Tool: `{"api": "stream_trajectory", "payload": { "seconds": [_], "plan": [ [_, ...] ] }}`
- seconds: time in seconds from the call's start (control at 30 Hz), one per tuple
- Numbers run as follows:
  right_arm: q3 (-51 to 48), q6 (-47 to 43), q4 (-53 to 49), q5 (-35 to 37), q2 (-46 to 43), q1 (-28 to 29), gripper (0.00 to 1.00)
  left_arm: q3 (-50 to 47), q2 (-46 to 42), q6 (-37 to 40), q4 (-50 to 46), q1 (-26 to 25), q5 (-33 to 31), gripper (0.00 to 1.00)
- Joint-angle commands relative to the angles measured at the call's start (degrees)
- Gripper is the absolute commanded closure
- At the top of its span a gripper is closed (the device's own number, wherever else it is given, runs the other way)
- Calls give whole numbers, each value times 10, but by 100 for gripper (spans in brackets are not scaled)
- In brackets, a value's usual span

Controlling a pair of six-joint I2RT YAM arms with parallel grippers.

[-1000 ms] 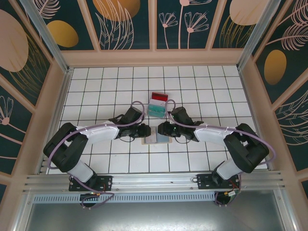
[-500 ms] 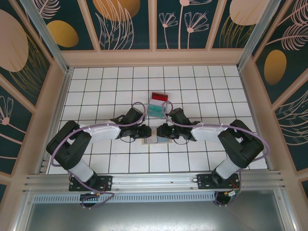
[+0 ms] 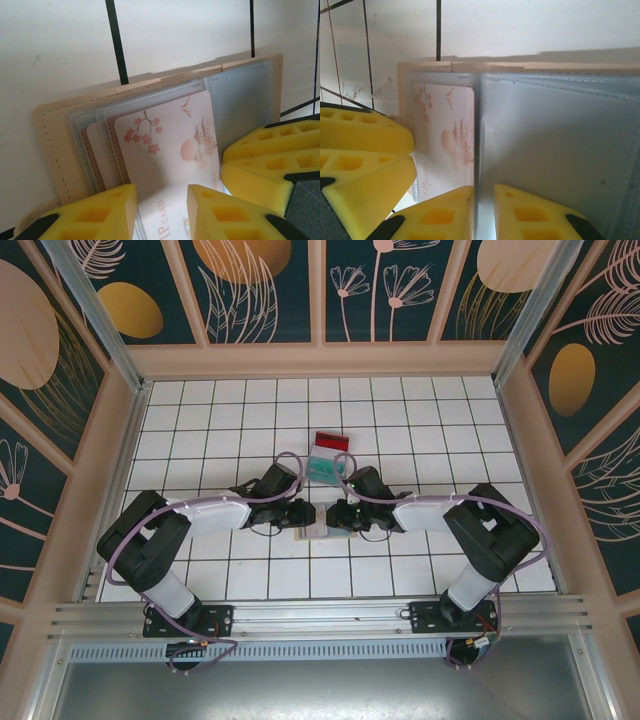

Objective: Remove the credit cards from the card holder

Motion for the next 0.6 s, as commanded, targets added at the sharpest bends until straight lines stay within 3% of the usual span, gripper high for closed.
{"api": "stream_trajectory", "payload": {
  "seconds": [0.0,0.23,0.47,0.57],
  "plan": [
    [18,7,18,-19,13,4,82,-9,11,-6,2,-2,6,66],
    [19,7,27,-30,20,4,83,-8,12,-7,3,-2,8,66],
    [13,7,23,-28,16,2,99,-7,15,-7,-1,-2,4,67],
    [8,7,22,-27,11,-1,100,-5,20,-7,-11,-2,-2,79]
  ]
}}
